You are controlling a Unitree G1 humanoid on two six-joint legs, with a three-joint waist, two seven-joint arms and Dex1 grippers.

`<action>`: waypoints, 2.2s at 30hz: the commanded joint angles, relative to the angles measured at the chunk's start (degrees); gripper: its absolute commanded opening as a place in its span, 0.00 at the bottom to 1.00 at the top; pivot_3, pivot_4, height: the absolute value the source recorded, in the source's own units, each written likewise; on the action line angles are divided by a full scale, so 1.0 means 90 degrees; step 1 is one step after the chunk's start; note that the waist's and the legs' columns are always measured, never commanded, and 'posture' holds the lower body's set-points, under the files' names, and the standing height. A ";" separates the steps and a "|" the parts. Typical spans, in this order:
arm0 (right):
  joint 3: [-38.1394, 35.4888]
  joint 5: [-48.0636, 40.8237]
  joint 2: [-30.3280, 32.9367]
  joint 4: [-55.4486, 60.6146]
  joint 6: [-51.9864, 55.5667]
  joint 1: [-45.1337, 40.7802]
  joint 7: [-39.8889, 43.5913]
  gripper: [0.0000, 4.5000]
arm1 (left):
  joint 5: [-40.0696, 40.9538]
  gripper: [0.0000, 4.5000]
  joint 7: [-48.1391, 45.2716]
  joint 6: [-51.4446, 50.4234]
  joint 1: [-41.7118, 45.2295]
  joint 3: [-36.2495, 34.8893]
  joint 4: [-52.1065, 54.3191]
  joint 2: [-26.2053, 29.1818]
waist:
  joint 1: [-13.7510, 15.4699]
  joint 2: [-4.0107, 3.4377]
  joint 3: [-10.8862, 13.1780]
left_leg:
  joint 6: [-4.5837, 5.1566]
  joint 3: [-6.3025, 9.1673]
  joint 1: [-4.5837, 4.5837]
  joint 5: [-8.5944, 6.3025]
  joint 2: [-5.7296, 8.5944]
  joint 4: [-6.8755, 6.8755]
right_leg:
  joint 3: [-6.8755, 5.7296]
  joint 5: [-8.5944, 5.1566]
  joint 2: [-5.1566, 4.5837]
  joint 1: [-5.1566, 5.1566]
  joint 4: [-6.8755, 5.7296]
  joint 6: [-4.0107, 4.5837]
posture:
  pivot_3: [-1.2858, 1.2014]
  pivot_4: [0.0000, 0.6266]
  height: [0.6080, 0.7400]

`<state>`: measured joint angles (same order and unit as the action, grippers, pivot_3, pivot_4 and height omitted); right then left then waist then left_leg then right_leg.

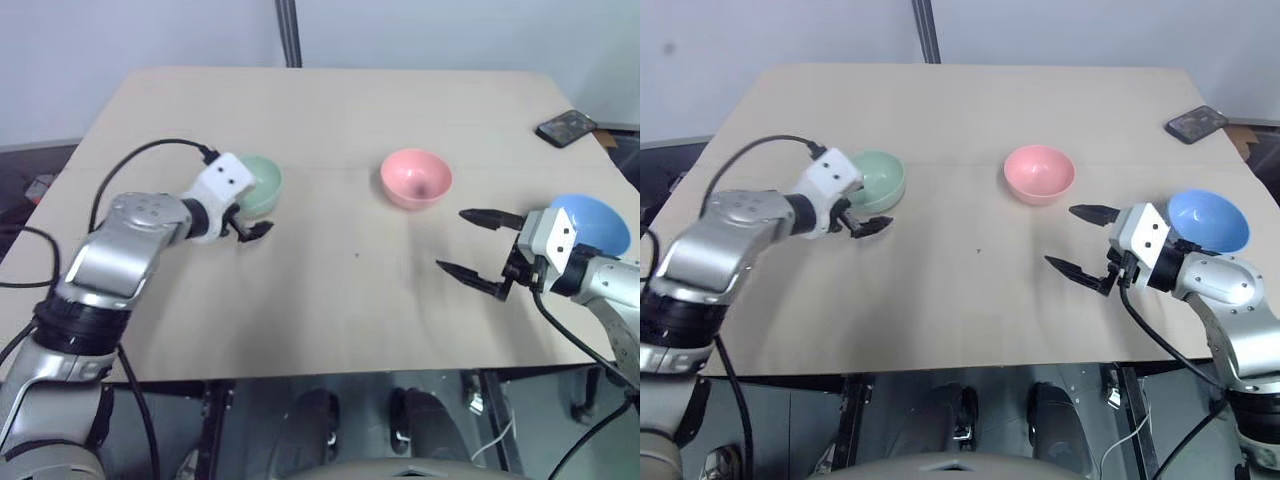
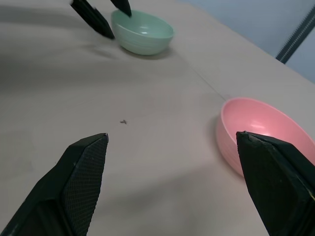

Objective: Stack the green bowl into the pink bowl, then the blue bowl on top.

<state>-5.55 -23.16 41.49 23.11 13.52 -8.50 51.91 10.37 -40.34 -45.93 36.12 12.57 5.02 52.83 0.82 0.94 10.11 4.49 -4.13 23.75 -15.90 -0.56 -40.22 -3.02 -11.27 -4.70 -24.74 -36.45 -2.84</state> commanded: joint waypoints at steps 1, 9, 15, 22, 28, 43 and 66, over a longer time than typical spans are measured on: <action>-0.0053 -0.0020 -0.0069 0.0201 -0.0182 -0.0042 -0.0040 0.97 | -0.0487 1.00 -0.0078 0.0103 0.0404 0.0301 -0.0325 -0.0136 | 0.0008 0.0001 0.0000 | 0.0000 0.0001 0.0001 0.0000 0.0000 0.0000 | 0.0000 0.0000 0.0000 0.0000 0.0000 0.0000 | 0.52 0.24 0.99; -0.0227 0.0408 -0.0014 -0.0136 0.0539 -0.0090 -0.0888 0.97 | 0.0198 1.00 -0.0590 0.0850 0.0364 -0.0638 -0.0056 -0.0653 | -0.0003 0.0002 0.0001 | 0.0000 0.0001 0.0005 0.0000 -0.0001 -0.0003 | 0.0004 0.0001 -0.0002 -0.0002 -0.0001 0.0001 | 0.52 0.24 0.99; 0.0750 0.1139 -0.0537 -0.1322 0.0684 -0.1532 -0.1280 0.97 | 0.1002 1.00 -0.1098 0.3377 -0.1659 -0.2457 0.1327 -0.1133 | -0.0225 -0.0003 0.0000 | -0.0009 -0.0021 -0.0007 0.0005 -0.0011 -0.0002 | 0.0029 0.0002 -0.0017 -0.0019 -0.0017 0.0003 | 0.52 0.24 0.99; 0.2032 0.2309 -0.1000 -0.3831 -0.0183 -0.3434 -0.0736 0.97 | 0.3030 1.00 -0.1874 0.2613 -0.2612 -0.3414 0.1372 -0.1315 | -0.0133 -0.0005 0.0002 | -0.0016 -0.0002 -0.0002 0.0011 -0.0002 -0.0004 | 0.0004 -0.0009 -0.0018 -0.0020 -0.0033 0.0025 | 0.52 0.24 0.99; 0.2421 0.2936 -0.1349 -0.5977 -0.1033 -0.4555 -0.0583 0.97 | 0.3689 1.00 -0.1929 0.2081 -0.3183 -0.3779 0.1951 -0.1029 | -0.0154 -0.0002 0.0003 | -0.0005 0.0002 0.0009 0.0006 0.0011 -0.0003 | 0.0004 0.0003 -0.0023 -0.0021 -0.0026 0.0006 | 0.52 0.24 0.99; 0.2554 0.3035 -0.1412 -0.5786 -0.2057 -0.4870 0.0691 0.02 | 0.3744 1.00 -0.1432 0.2049 -0.3925 -0.4105 0.2367 -0.0991 | -0.0194 -0.0022 0.0014 | -0.0013 0.0003 0.0001 0.0009 0.0004 0.0002 | 0.0003 0.0003 -0.0019 -0.0022 -0.0033 0.0007 | 0.52 0.24 0.99; 0.2501 0.2040 -0.1073 -0.0592 0.1926 -0.3064 0.1520 0.90 | 0.1575 1.00 -0.0083 0.2512 -0.3334 -0.3573 0.1640 -0.0839 | -0.0140 -0.0019 0.0013 | -0.0020 0.0011 0.0011 0.0010 0.0003 0.0005 | -0.0010 0.0003 -0.0026 -0.0027 -0.0029 0.0009 | 0.52 0.24 0.99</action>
<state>22.24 -0.70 32.01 12.54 27.81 -35.80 66.79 26.59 -43.51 -23.37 4.71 -19.64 16.56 44.26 -0.45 0.76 10.22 4.31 -4.03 23.86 -15.81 -0.53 -40.18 -3.11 -11.24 -4.94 -24.99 -36.71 -2.76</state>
